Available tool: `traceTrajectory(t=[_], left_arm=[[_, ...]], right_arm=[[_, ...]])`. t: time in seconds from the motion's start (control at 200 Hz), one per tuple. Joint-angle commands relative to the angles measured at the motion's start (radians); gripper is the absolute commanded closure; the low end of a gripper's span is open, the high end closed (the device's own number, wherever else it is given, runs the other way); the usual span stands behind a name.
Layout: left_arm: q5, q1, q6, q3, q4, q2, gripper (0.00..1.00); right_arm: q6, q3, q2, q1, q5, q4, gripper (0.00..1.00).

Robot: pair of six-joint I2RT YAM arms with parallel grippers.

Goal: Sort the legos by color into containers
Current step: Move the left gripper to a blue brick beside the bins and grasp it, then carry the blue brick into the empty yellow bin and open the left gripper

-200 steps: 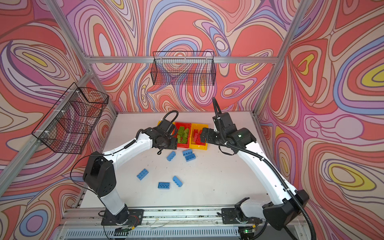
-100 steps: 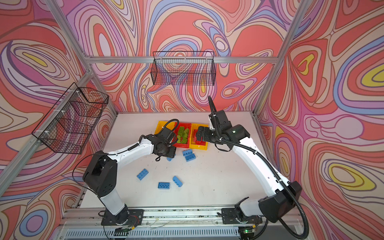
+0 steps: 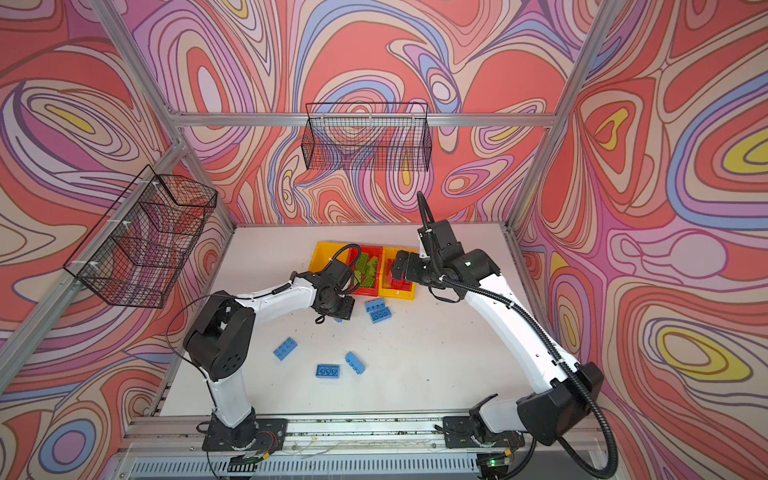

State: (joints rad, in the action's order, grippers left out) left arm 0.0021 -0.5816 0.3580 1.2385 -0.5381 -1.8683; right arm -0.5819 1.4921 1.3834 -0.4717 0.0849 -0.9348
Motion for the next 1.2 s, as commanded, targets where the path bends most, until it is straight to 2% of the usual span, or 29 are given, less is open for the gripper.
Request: traceTrajectory(t=[0.0, 0.135, 0.25, 0.421, 0.606, 0.811, 1.117, 1.197], left_arm=[[0.018, 0.011, -0.019, -0.020, 0.016, -0.026, 0.40], [0.024, 0.013, -0.018, -0.035, 0.021, -0.033, 0.47], [0.011, 0.014, -0.016, -0.039, 0.016, -0.030, 0.64], [-0.014, 0.015, -0.021, -0.021, -0.036, 0.000, 0.74], [-0.073, 0.035, -0.025, 0.032, -0.131, 0.070, 0.76], [-0.091, 0.114, -0.035, 0.123, -0.171, 0.107, 0.76], [-0.071, 0.226, -0.084, 0.383, -0.182, -0.092, 0.76], [-0.063, 0.238, -0.096, 0.475, -0.205, -0.163, 0.72]], right_arm=[[-0.017, 0.023, 0.007, -0.005, -0.019, -0.004, 0.02], [-0.015, 0.041, 0.028, -0.007, -0.019, 0.001, 0.02], [-0.008, 0.054, 0.051, -0.010, -0.013, 0.007, 0.02], [0.008, 0.081, 0.089, -0.012, 0.006, 0.013, 0.02], [0.016, 0.093, 0.112, -0.012, 0.008, 0.030, 0.02], [0.022, 0.096, 0.132, -0.012, 0.013, 0.053, 0.02], [0.015, 0.093, 0.143, -0.012, 0.003, 0.071, 0.02], [0.009, 0.087, 0.134, -0.013, -0.008, 0.067, 0.02]])
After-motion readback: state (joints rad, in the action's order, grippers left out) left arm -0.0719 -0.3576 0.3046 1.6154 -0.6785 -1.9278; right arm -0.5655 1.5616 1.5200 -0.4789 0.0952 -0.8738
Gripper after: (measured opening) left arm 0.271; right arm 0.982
